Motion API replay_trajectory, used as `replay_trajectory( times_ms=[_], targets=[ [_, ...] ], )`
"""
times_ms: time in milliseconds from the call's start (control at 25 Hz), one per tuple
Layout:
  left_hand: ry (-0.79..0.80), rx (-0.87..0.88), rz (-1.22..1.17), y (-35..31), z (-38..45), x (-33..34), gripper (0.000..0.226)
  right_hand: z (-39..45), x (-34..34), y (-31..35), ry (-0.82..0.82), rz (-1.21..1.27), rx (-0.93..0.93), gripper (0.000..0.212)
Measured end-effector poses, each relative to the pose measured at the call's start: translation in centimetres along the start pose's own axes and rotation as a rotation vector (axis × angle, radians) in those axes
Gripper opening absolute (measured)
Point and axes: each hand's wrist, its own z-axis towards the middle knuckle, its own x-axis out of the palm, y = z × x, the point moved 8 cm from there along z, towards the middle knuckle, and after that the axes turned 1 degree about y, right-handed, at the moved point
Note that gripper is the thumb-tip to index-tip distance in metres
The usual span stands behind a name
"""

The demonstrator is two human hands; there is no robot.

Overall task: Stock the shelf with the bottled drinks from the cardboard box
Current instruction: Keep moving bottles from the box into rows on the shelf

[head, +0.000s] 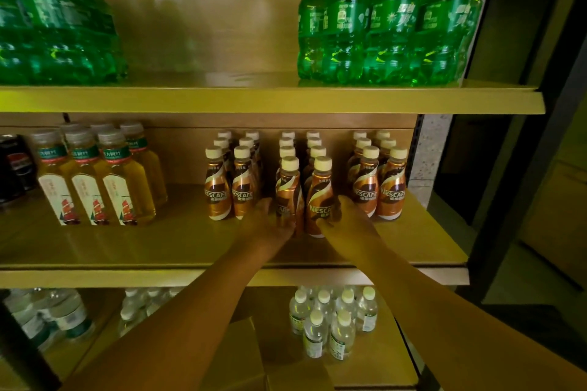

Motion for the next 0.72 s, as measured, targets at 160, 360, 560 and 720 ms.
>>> replay_trajectory(
  times_ms=[160, 360, 560, 720],
  targets=[
    [0.048, 0.05, -0.095, 0.2, 0.3, 1.3, 0.053, 1.2, 1.4, -0.8, -0.008, 0.079, 0.018, 0.05],
    [0.041, 0.09, -0.133, 0.2, -0.2, 1.6, 0.047, 1.4, 2.1, -1.4, -0.015, 0.153, 0.025, 0.052],
    [-0.031, 0.08, -0.138, 0.1, -0.4, 1.3, 0.045, 1.2, 1.7, -1.3, -0.071, 0.155, 0.023, 0.057],
    [-0.104, 0.028, -0.174, -0.1, -0.7, 1.3, 0.047, 1.0, 1.6, -1.2, -0.122, 0.158, 0.035, 0.056]
  ],
)
